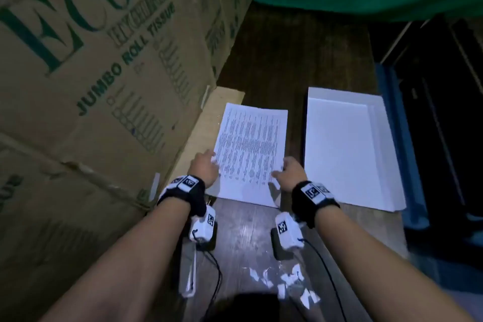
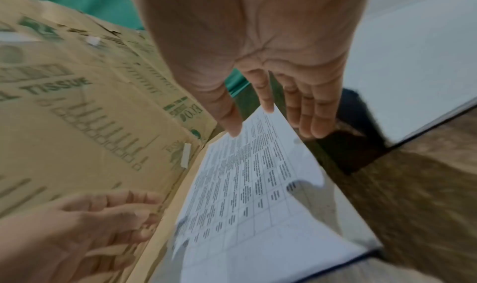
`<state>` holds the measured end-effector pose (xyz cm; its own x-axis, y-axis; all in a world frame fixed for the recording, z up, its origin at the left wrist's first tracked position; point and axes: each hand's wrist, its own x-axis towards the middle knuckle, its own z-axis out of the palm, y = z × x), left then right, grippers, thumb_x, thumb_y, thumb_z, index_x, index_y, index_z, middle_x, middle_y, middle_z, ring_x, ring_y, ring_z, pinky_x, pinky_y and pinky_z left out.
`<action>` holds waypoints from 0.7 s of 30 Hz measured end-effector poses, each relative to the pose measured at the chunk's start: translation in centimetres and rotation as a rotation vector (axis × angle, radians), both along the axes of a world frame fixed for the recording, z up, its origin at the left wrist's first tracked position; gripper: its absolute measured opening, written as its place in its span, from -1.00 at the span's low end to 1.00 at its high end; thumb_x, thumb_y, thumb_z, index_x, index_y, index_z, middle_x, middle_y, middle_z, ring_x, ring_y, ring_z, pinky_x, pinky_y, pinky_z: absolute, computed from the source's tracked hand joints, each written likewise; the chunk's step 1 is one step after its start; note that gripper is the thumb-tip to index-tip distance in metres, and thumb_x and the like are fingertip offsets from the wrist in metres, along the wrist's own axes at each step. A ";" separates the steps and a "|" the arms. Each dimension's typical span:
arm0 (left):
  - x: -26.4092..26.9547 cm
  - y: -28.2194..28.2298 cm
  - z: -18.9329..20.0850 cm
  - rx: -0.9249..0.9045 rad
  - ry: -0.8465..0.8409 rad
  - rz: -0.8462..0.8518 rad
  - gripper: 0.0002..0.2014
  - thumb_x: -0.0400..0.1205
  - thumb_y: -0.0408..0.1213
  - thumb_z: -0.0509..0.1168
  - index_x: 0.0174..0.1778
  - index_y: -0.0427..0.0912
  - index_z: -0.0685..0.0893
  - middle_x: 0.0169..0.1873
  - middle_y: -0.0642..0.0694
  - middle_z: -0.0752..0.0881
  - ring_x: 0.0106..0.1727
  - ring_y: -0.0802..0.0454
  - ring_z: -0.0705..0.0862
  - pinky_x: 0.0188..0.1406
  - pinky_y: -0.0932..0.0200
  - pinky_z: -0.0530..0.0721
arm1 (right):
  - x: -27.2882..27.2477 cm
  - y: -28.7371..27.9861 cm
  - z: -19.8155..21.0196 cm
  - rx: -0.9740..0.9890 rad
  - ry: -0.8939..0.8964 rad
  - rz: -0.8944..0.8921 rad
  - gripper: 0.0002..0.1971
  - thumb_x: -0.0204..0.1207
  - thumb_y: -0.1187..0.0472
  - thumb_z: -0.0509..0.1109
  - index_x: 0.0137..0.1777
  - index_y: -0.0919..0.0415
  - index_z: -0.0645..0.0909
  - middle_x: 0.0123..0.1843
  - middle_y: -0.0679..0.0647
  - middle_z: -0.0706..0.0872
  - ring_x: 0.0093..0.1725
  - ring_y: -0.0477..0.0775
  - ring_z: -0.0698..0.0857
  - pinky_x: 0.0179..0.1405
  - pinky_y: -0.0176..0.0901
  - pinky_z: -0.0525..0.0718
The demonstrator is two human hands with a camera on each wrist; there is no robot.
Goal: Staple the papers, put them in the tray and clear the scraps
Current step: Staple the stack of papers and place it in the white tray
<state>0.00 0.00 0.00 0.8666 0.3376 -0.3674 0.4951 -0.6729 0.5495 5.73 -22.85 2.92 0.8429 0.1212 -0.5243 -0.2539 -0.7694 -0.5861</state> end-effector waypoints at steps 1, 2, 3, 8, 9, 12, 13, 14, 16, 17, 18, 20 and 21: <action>0.6 0.4 -0.6 -0.018 -0.010 0.037 -0.62 0.61 -0.27 0.28 0.35 -0.23 0.50 0.27 -0.37 0.59 0.21 -0.37 0.66 0.23 -0.18 0.64 | 0.7 0.5 -0.7 -0.006 0.002 -0.029 -0.53 0.48 0.16 0.41 0.33 0.33 0.44 0.27 0.30 0.60 0.21 0.22 0.63 0.02 -0.14 0.53; 1.0 0.6 -0.9 -0.027 -0.005 0.077 -0.60 0.60 -0.26 0.29 0.35 -0.25 0.48 0.28 -0.37 0.59 0.22 -0.36 0.65 0.23 -0.17 0.64 | 1.2 0.9 -1.0 -0.025 0.010 -0.072 -0.57 0.46 0.16 0.40 0.26 0.33 0.45 0.22 0.30 0.61 0.16 0.21 0.65 -0.07 -0.16 0.50; 1.4 0.7 -1.0 -0.039 0.005 0.106 -0.59 0.61 -0.26 0.30 0.36 -0.28 0.46 0.29 -0.37 0.58 0.23 -0.35 0.64 0.22 -0.12 0.63 | 1.9 1.3 -1.6 -0.039 0.025 -0.105 -0.55 0.45 0.16 0.40 0.27 0.36 0.45 0.23 0.31 0.62 0.15 0.24 0.67 -0.11 -0.15 0.51; 3.1 0.0 -1.3 -0.091 0.013 0.180 -0.50 0.69 -0.21 0.25 0.48 -0.38 0.33 0.44 -0.36 0.48 0.39 -0.31 0.53 0.29 -0.04 0.50 | 3.2 2.9 -2.5 -0.126 0.033 -0.232 -0.46 0.46 0.21 0.36 0.41 0.38 0.35 0.42 0.34 0.49 0.33 0.39 0.58 0.25 0.15 0.65; 3.5 -0.1 -1.4 -0.111 0.026 0.198 -0.49 0.70 -0.21 0.24 0.51 -0.38 0.31 0.46 -0.36 0.48 0.41 -0.31 0.52 0.31 -0.06 0.49 | 3.6 3.0 -2.8 -0.118 0.037 -0.254 -0.46 0.47 0.23 0.36 0.42 0.38 0.33 0.43 0.34 0.48 0.35 0.39 0.56 0.29 0.16 0.63; 4.4 -0.4 -1.4 -0.150 0.060 0.211 -0.52 0.70 -0.25 0.23 0.50 -0.39 0.33 0.46 -0.35 0.50 0.44 -0.31 0.51 0.32 -0.07 0.50 | 4.3 3.1 -2.9 -0.060 0.083 -0.309 -0.49 0.46 0.25 0.35 0.38 0.39 0.36 0.30 0.33 0.60 0.18 0.34 0.66 0.01 0.02 0.69; 4.5 -0.5 -1.5 -0.151 0.065 0.200 -0.54 0.70 -0.28 0.24 0.48 -0.40 0.36 0.45 -0.35 0.52 0.43 -0.31 0.52 0.32 -0.06 0.50 | 4.5 3.0 -2.9 -0.032 0.106 -0.331 -0.49 0.47 0.25 0.36 0.39 0.40 0.36 0.19 0.31 0.65 0.06 0.30 0.69 -0.12 -0.03 0.65; 4.5 -0.5 -1.7 -0.158 0.055 0.185 -0.57 0.69 -0.30 0.26 0.44 -0.40 0.42 0.42 -0.34 0.55 0.41 -0.31 0.54 0.30 -0.04 0.51 | 4.5 2.9 -2.8 0.007 0.132 -0.353 -0.48 0.49 0.26 0.36 0.41 0.41 0.34 0.05 0.27 0.67 -0.05 0.26 0.68 -0.20 -0.06 0.63; 4.3 -0.4 -1.9 -0.215 0.016 0.177 -0.65 0.66 -0.36 0.29 0.35 -0.39 0.55 0.33 -0.30 0.65 0.32 -0.27 0.62 0.22 0.03 0.56 | 4.6 2.5 -2.6 0.103 0.155 -0.396 -0.48 0.53 0.27 0.36 0.43 0.41 0.31 -0.04 0.20 0.64 -0.10 0.18 0.68 -0.16 -0.02 0.69; 3.9 -0.4 -1.8 -0.260 -0.008 0.189 -0.68 0.65 -0.40 0.29 0.32 -0.38 0.58 0.29 -0.28 0.68 0.27 -0.23 0.65 0.18 0.08 0.57 | 4.5 2.3 -2.3 0.150 0.172 -0.412 -0.52 0.54 0.28 0.36 0.41 0.39 0.34 0.02 0.22 0.64 -0.04 0.16 0.69 -0.06 0.02 0.70; 3.4 -0.4 -1.5 -0.302 -0.031 0.201 -0.69 0.65 -0.42 0.29 0.32 -0.36 0.59 0.27 -0.24 0.69 0.24 -0.19 0.66 0.16 0.11 0.57 | 4.5 2.1 -2.3 0.198 0.179 -0.418 -0.61 0.54 0.27 0.38 0.32 0.34 0.42 0.03 0.22 0.62 -0.03 0.15 0.68 -0.06 -0.01 0.69; 2.4 -0.2 -0.9 -0.361 -0.079 0.216 -0.65 0.65 -0.43 0.29 0.37 -0.31 0.56 0.30 -0.17 0.67 0.27 -0.13 0.64 0.30 0.07 0.56 | 4.4 1.6 -2.4 0.286 0.192 -0.428 -0.68 0.50 0.22 0.44 0.15 0.39 0.52 -0.03 0.17 0.58 -0.13 0.15 0.59 -0.24 -0.14 0.58; 1.9 0.0 -0.7 -0.386 -0.103 0.212 -0.64 0.65 -0.44 0.30 0.39 -0.28 0.55 0.31 -0.14 0.66 0.30 -0.12 0.63 0.37 0.04 0.54 | 4.2 1.6 -2.2 0.350 0.192 -0.458 -0.57 0.45 0.19 0.49 0.21 0.45 0.52 0.00 0.16 0.56 -0.12 0.15 0.58 -0.24 -0.13 0.56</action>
<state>1.88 0.02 -0.67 0.8316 0.3668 -0.4170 0.5298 -0.2988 0.7937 9.94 -21.26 0.72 0.7443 -0.0392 -0.6667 -0.6401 -0.3267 -0.6954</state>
